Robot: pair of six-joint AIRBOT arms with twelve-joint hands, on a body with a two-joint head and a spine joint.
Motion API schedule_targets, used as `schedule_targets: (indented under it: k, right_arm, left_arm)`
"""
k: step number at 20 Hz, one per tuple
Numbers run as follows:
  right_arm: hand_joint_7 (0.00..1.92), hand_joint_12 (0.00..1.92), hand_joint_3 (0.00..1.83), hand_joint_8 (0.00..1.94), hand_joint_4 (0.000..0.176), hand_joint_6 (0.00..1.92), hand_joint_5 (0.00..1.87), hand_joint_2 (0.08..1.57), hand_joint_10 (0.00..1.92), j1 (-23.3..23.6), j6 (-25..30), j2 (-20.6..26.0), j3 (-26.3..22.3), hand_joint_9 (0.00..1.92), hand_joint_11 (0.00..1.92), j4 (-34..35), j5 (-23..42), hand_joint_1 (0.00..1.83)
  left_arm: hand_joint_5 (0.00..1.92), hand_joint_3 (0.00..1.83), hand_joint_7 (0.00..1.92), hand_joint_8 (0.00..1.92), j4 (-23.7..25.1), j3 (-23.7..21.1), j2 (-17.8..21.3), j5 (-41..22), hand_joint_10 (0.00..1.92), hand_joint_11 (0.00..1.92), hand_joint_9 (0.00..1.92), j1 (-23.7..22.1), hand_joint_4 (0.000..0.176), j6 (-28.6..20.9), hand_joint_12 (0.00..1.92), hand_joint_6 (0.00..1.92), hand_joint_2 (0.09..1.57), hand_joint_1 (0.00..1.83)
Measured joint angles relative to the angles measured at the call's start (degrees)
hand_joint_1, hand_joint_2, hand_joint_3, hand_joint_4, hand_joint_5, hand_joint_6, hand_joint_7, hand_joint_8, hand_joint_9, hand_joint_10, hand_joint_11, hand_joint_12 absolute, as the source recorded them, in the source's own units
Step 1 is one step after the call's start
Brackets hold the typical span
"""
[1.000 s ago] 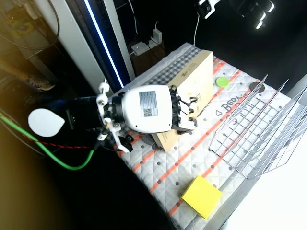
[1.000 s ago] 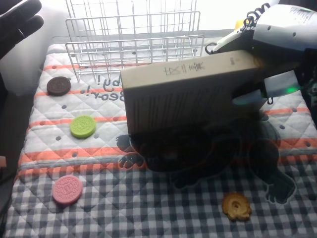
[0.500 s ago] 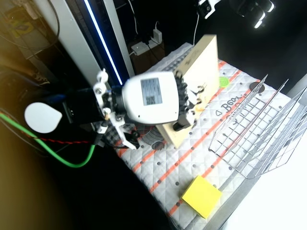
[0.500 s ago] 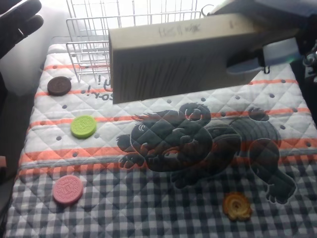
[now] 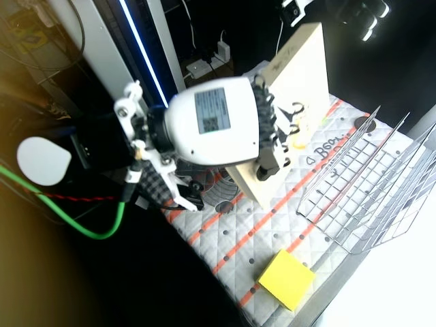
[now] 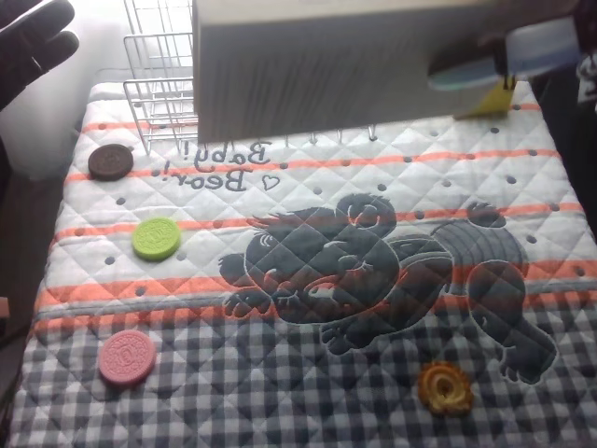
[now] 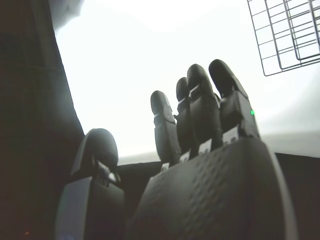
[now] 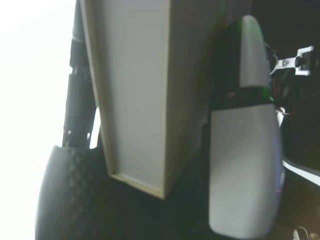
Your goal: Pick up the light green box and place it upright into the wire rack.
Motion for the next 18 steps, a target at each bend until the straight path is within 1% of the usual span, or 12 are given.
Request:
schedule_targets:
  k: [3, 4, 7, 8, 9, 10, 12, 13, 14, 15, 16, 18]
  right_arm:
    - [1.26, 0.69, 0.00, 0.64, 0.000, 0.90, 0.95, 1.06, 0.01, 1.7, 0.0, 0.0, 0.9, 1.55, 1.33, -0.7, -0.1, 1.29]
    - [1.26, 0.69, 0.00, 0.63, 0.000, 0.89, 0.96, 1.06, 0.01, 2.8, 0.0, 0.0, 1.3, 1.55, 1.33, -1.0, -0.6, 1.28]
    - [1.26, 0.81, 0.00, 0.64, 0.000, 0.93, 0.94, 1.07, 0.01, 5.5, 0.0, -1.0, 2.8, 1.56, 1.30, -0.2, -1.2, 1.28]
    - [1.28, 0.75, 0.00, 0.60, 0.000, 0.88, 0.96, 1.06, 0.01, 5.9, -0.1, -1.4, 3.0, 1.56, 1.32, -0.2, -1.5, 1.29]
    - [1.29, 0.70, 0.00, 0.58, 0.000, 0.86, 0.97, 1.05, 0.01, 6.1, 0.0, -1.8, 3.1, 1.57, 1.35, -0.5, -1.7, 1.29]
    - [1.27, 0.66, 0.00, 0.63, 0.000, 0.85, 0.97, 1.06, 0.01, 6.3, 0.0, -2.4, 3.1, 1.58, 1.38, -1.2, -2.0, 1.29]
    - [1.21, 0.64, 0.00, 0.76, 0.000, 0.88, 0.95, 1.07, 0.00, 6.6, -0.1, -3.7, 3.5, 1.58, 1.39, -1.4, -2.2, 1.28]
    - [1.22, 0.65, 0.00, 0.75, 0.000, 0.85, 0.96, 1.07, 0.01, 6.9, -0.2, -4.3, 3.9, 1.59, 1.39, -1.4, -2.3, 1.28]
    - [1.24, 0.62, 0.00, 0.68, 0.000, 0.89, 0.95, 1.07, 0.00, 7.1, -0.3, -5.5, 5.0, 1.58, 1.40, -1.0, -2.6, 1.28]
    - [1.24, 0.62, 0.00, 0.68, 0.000, 0.89, 0.95, 1.07, 0.00, 7.1, -0.3, -5.8, 5.3, 1.58, 1.40, -0.9, -2.8, 1.28]
    - [1.25, 0.55, 0.00, 0.66, 0.000, 0.90, 0.95, 1.07, 0.00, 7.1, -0.3, -6.6, 6.1, 1.57, 1.41, -0.8, -3.6, 1.28]
    - [1.22, 0.46, 0.00, 0.69, 0.000, 0.99, 0.90, 1.08, 0.00, 7.1, -0.5, -8.2, 7.1, 1.53, 1.41, -0.8, -5.4, 1.28]
  left_arm:
    - [0.53, 0.00, 0.39, 0.00, 0.0, -0.3, 0.0, -0.1, 0.00, 0.00, 0.38, 0.0, 0.077, 0.0, 0.74, 0.00, 1.14, 0.50]
    - [0.53, 0.00, 0.39, 0.00, -0.1, -0.3, 0.0, -0.1, 0.00, 0.00, 0.39, 0.0, 0.080, 0.0, 0.79, 0.00, 1.14, 0.50]
    - [0.53, 0.00, 0.40, 0.00, -0.1, -0.3, 0.0, 0.0, 0.00, 0.00, 0.40, 0.0, 0.079, 0.0, 0.83, 0.00, 1.13, 0.51]
    - [0.53, 0.00, 0.39, 0.00, -0.1, -0.3, 0.0, 0.0, 0.00, 0.00, 0.40, 0.0, 0.087, 0.0, 0.83, 0.00, 1.13, 0.51]
    - [0.53, 0.00, 0.39, 0.00, -0.1, -0.3, 0.0, 0.0, 0.00, 0.00, 0.39, 0.0, 0.088, 0.0, 0.83, 0.00, 1.13, 0.50]
    - [0.54, 0.00, 0.39, 0.00, -0.1, -0.3, 0.0, 0.1, 0.00, 0.00, 0.39, 0.0, 0.092, 0.0, 0.83, 0.00, 1.13, 0.50]
    - [0.54, 0.00, 0.39, 0.00, -0.1, -0.3, 0.0, 0.3, 0.00, 0.00, 0.39, -0.2, 0.089, 0.0, 0.84, 0.00, 1.12, 0.50]
    - [0.54, 0.00, 0.40, 0.00, -0.1, -0.3, -0.1, 0.3, 0.00, 0.00, 0.40, -0.3, 0.089, 0.0, 0.84, 0.00, 1.12, 0.50]
    - [0.54, 0.00, 0.40, 0.00, -0.1, 0.1, -0.5, 0.6, 0.01, 0.00, 0.41, -0.5, 0.089, 0.0, 0.84, 0.00, 1.13, 0.50]
    - [0.54, 0.00, 0.40, 0.00, -0.1, 0.1, -0.5, 0.6, 0.01, 0.00, 0.41, -0.5, 0.089, 0.0, 0.84, 0.00, 1.13, 0.50]
    - [0.54, 0.00, 0.40, 0.00, -0.1, 0.1, -0.6, 1.1, 0.00, 0.00, 0.41, -0.8, 0.087, 0.0, 0.83, 0.00, 1.12, 0.52]
    - [0.53, 0.00, 0.40, 0.00, 0.5, 0.3, -0.8, 1.4, 0.01, 0.00, 0.41, -1.4, 0.094, 0.0, 0.82, 0.00, 1.12, 0.52]
